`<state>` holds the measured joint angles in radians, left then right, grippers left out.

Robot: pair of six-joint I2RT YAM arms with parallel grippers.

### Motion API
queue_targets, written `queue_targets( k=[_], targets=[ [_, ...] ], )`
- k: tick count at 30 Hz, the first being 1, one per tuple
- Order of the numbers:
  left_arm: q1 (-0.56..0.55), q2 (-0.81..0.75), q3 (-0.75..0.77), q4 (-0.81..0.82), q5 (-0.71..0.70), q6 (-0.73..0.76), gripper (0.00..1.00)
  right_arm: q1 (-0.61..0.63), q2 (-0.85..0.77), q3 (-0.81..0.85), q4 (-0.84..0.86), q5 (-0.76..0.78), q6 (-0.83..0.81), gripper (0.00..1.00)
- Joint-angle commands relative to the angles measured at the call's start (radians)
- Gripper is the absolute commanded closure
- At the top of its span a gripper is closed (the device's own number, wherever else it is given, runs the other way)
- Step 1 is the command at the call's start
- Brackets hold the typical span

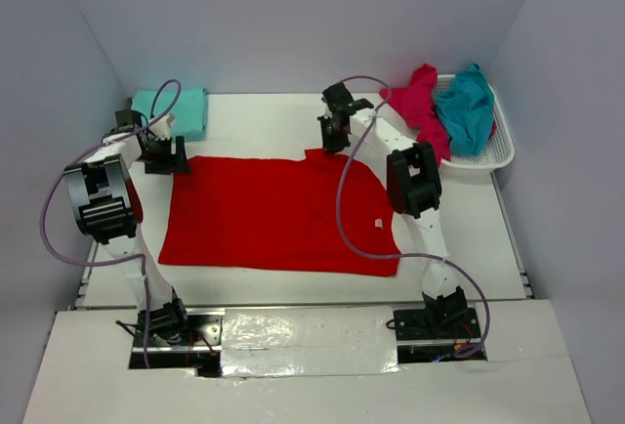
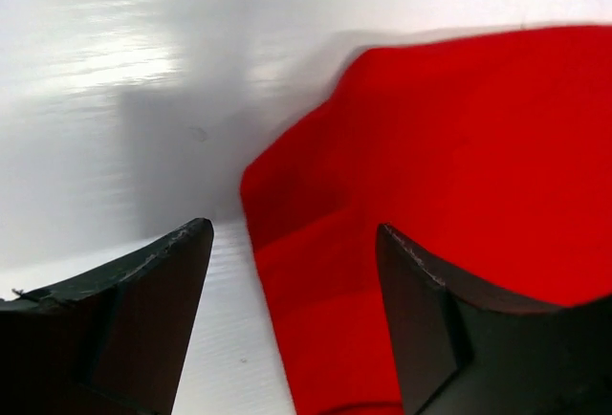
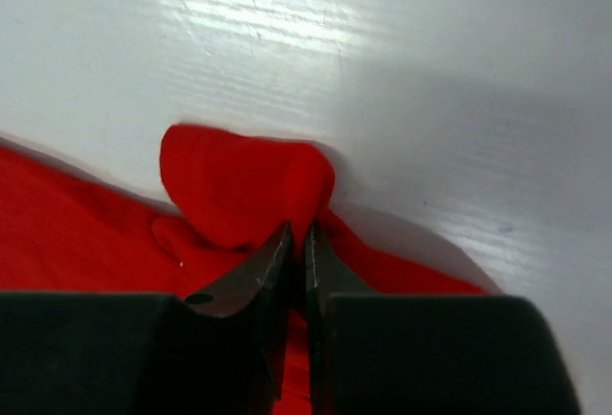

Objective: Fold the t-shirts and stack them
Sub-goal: Grap the side of the flattened tshirt furthest away from the robot with both arms

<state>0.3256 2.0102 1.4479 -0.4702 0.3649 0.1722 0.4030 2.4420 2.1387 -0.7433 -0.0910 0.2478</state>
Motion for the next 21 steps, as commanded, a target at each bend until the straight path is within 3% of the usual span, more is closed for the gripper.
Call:
queue_targets(
  k=[1,4,6,9,10,12,13,15,17,21],
  targets=[
    [-0.011,0.029,-0.009,-0.015,0.080,0.041,0.19,-0.004,-0.109,-0.052,0.012,0.045,-0.004,0.86],
    [-0.013,0.019,-0.034,0.039,0.019,0.026,0.21,-0.003,-0.132,-0.056,0.025,0.051,-0.002,1.00],
    [-0.011,0.039,-0.018,0.050,0.011,0.029,0.27,0.002,-0.143,-0.045,0.018,0.066,0.005,1.00],
    [-0.013,0.062,0.008,0.059,0.048,0.017,0.49,0.019,-0.195,-0.060,0.027,0.124,0.028,1.00],
    [-0.014,0.064,0.014,0.058,0.071,0.013,0.66,0.028,-0.221,-0.095,0.027,0.213,0.037,1.00],
    [-0.014,0.059,0.014,0.050,0.091,0.018,0.90,0.060,-0.331,-0.175,0.073,0.304,0.057,1.00],
    [-0.014,0.053,0.006,0.051,0.098,0.023,1.00,0.098,-0.377,-0.301,0.105,0.327,0.073,1.00],
    [-0.013,0.033,-0.018,0.053,0.124,0.047,1.00,0.150,-0.509,-0.513,0.217,0.349,0.099,0.99],
    [-0.016,0.012,-0.050,0.062,0.134,0.067,1.00,0.242,-0.578,-0.647,0.249,0.347,0.165,0.84],
    [-0.013,-0.010,-0.084,0.067,0.111,0.087,1.00,0.382,-0.592,-0.773,0.220,0.252,0.290,0.40]
  ],
)
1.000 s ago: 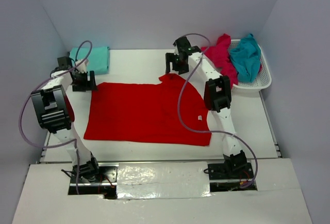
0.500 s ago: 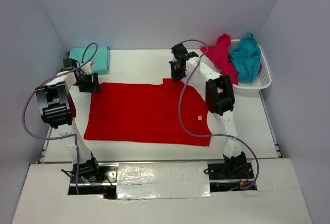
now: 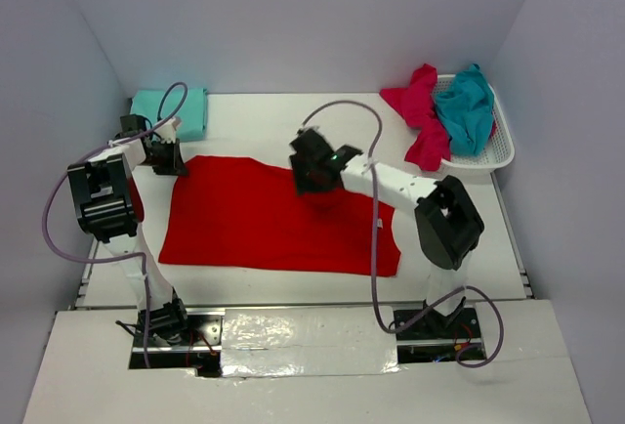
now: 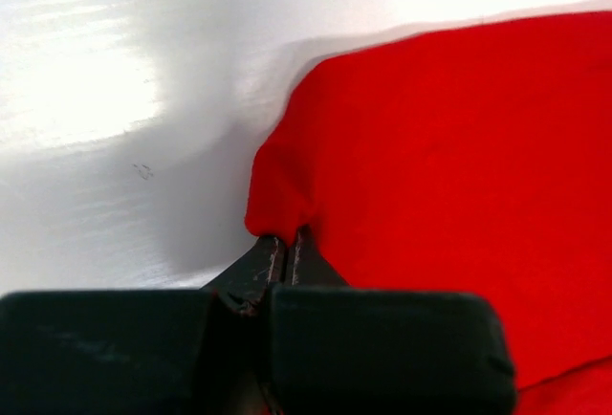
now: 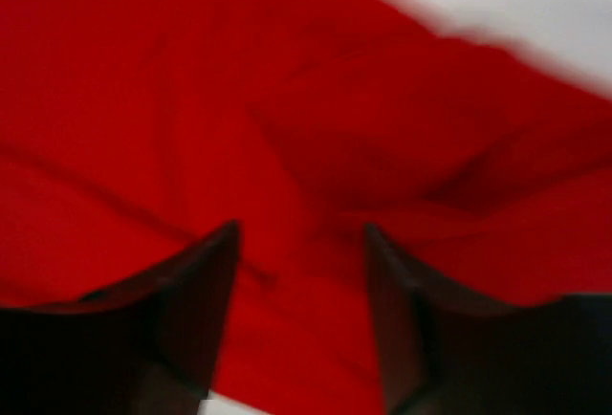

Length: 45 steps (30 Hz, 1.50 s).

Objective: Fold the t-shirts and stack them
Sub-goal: Grap the side of the flattened tshirt furthest away from the robot with both arms

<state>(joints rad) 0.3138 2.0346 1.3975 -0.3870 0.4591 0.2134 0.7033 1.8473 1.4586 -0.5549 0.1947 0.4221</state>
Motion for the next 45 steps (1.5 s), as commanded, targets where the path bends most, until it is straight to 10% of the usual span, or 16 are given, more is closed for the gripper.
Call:
queue_targets(
  k=[1,5,13,16,17,24,28,39,45],
  targets=[
    [-0.001,-0.036,-0.034,-0.023,0.015,0.053,1.00,0.111,0.000,-0.113,0.030,-0.043,0.130,0.34],
    [-0.002,-0.043,-0.029,-0.042,-0.007,0.093,1.00,0.228,-0.106,-0.233,0.055,-0.043,0.138,0.01],
    [-0.001,-0.042,0.020,-0.076,-0.013,0.112,0.99,-0.017,-0.373,-0.311,0.256,-0.431,-0.045,0.01],
    [-0.001,-0.039,0.038,-0.087,-0.013,0.110,0.84,-0.128,-0.304,-0.227,0.175,-0.399,-0.149,0.77],
    [-0.002,-0.039,0.041,-0.089,-0.014,0.110,0.78,-0.146,-0.224,-0.157,0.152,-0.390,-0.175,0.87],
    [-0.002,-0.022,0.084,-0.092,-0.016,0.083,0.58,-0.192,0.283,0.343,-0.181,-0.394,-0.293,0.42],
    [-0.002,-0.010,0.112,-0.112,-0.020,0.080,0.58,-0.192,0.403,0.450,-0.241,-0.408,-0.296,0.41],
    [-0.004,-0.011,0.098,-0.079,-0.020,0.086,0.54,-0.179,0.110,0.163,0.010,-0.304,-0.272,0.39],
    [-0.007,0.019,0.158,-0.098,-0.007,0.069,0.49,0.000,0.116,0.161,-0.006,-0.219,-0.384,0.45]
  ],
)
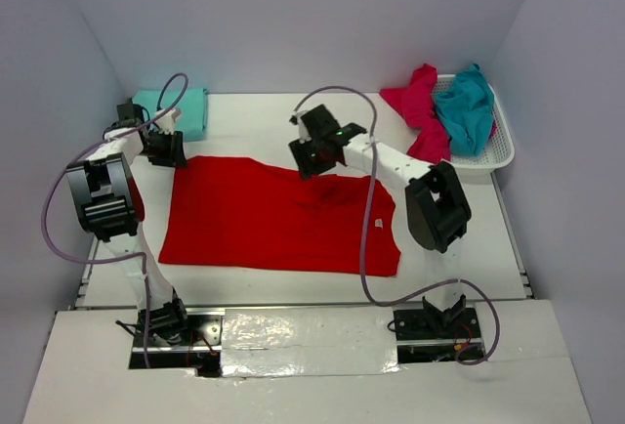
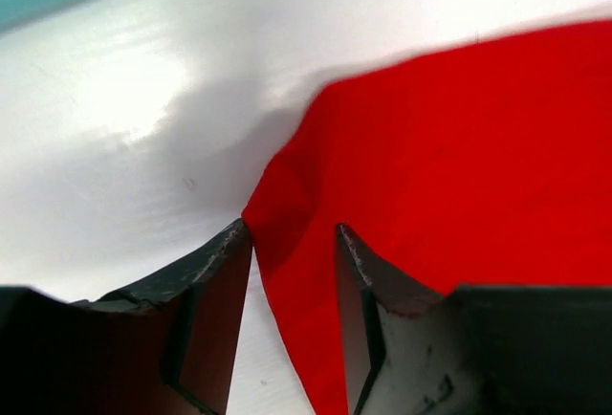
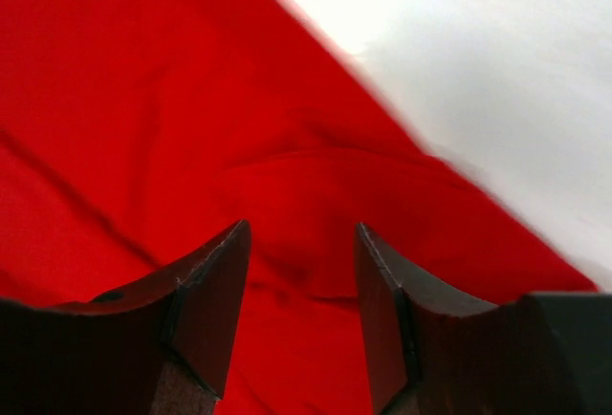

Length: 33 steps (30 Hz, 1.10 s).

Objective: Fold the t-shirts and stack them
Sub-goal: Grap the side of the flattened tshirt furthest away from the robot with both arms

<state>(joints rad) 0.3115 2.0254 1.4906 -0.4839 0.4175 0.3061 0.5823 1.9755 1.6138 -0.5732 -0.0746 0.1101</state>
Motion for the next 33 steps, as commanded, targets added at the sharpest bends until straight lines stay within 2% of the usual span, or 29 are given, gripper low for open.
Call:
queue_targets(
  k=[1,5,12,18,26,33],
  targets=[
    [-0.006,0.035,0.074,-0.004,0.038,-0.028,0.48,0.140,0.008,0.038,-0.025,0.059,-0.085,0.46],
    [-0.006,0.050,0.097,-0.005,0.023,-0.055,0.47,0.198,0.108,0.089,-0.062,0.072,-0.079,0.51],
    [-0.009,0.055,0.089,-0.007,0.018,-0.055,0.47,0.208,0.203,0.190,-0.128,0.180,-0.056,0.51],
    [-0.012,0.039,0.063,0.001,0.007,-0.045,0.47,0.209,0.238,0.230,-0.131,0.208,-0.082,0.51],
    [-0.012,0.053,0.091,-0.007,-0.003,-0.062,0.47,0.211,0.287,0.232,-0.146,0.191,-0.101,0.57],
    [-0.017,0.061,0.117,-0.018,-0.025,-0.073,0.47,0.218,0.249,0.176,-0.125,0.179,-0.101,0.61]
  ],
)
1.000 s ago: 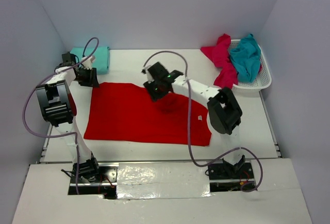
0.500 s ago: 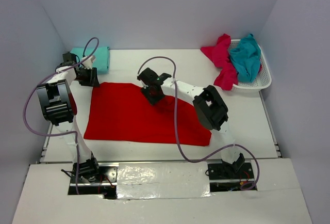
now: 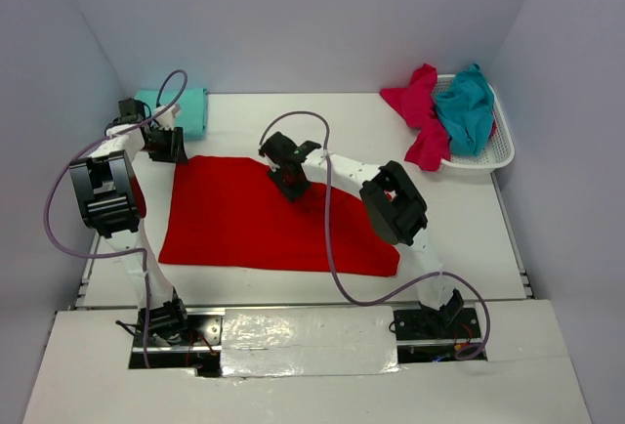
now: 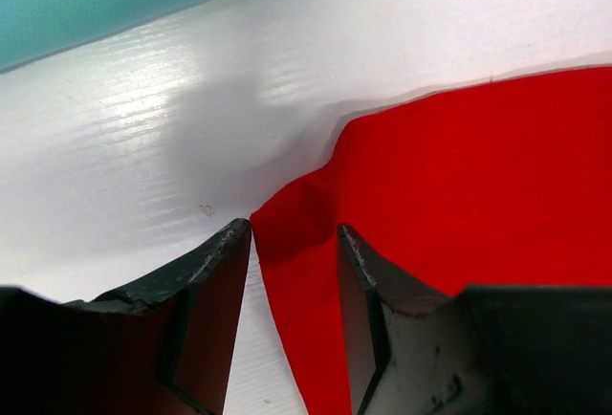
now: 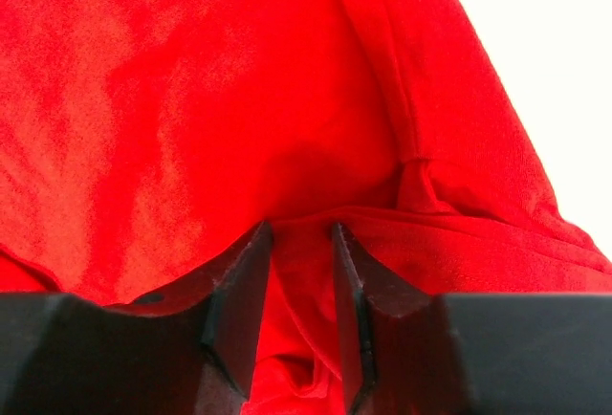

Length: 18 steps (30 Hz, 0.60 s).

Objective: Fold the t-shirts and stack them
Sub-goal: Grap the side of the flattened tshirt furthest away from the robot with both arms

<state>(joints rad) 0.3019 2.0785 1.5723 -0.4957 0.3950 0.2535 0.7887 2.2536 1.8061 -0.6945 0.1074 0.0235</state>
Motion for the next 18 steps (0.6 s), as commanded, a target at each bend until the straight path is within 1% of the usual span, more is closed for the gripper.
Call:
queue_targets(
  k=[1,2,3,4,5,6,10,14,17,18],
  targets=[
    [-0.009,0.008,0.037,-0.006,-0.005,-0.020,0.47,0.018,-0.028,-0.019,-0.003,-0.002,-0.014,0.64],
    [-0.010,0.008,0.035,-0.006,-0.005,-0.019,0.47,0.020,-0.025,-0.017,-0.007,-0.002,-0.014,0.67],
    [-0.010,0.008,0.034,-0.004,-0.005,-0.020,0.47,0.021,-0.017,-0.016,-0.008,-0.002,-0.014,0.77],
    [-0.012,0.008,0.034,-0.004,-0.004,-0.020,0.47,0.021,-0.014,-0.014,-0.011,-0.003,-0.014,0.83],
    [-0.012,0.006,0.032,-0.003,-0.005,-0.020,0.47,0.021,-0.008,-0.013,-0.013,-0.009,-0.014,0.94],
    [-0.010,0.006,0.032,-0.003,-0.005,-0.022,0.47,0.020,-0.005,-0.008,-0.016,-0.005,-0.014,1.00],
    [-0.010,0.008,0.052,-0.009,-0.005,-0.020,0.48,0.020,-0.028,0.001,-0.022,0.031,-0.014,1.00],
    [-0.010,0.009,0.074,-0.020,0.002,-0.014,0.48,0.006,-0.118,-0.005,-0.023,0.025,-0.014,1.00],
    [-0.010,0.015,0.084,-0.024,0.004,-0.017,0.48,-0.028,-0.181,-0.028,-0.008,-0.026,-0.014,1.00],
    [-0.012,0.017,0.084,-0.026,0.004,-0.017,0.48,-0.040,-0.190,-0.033,-0.008,-0.084,-0.014,1.00]
  ],
)
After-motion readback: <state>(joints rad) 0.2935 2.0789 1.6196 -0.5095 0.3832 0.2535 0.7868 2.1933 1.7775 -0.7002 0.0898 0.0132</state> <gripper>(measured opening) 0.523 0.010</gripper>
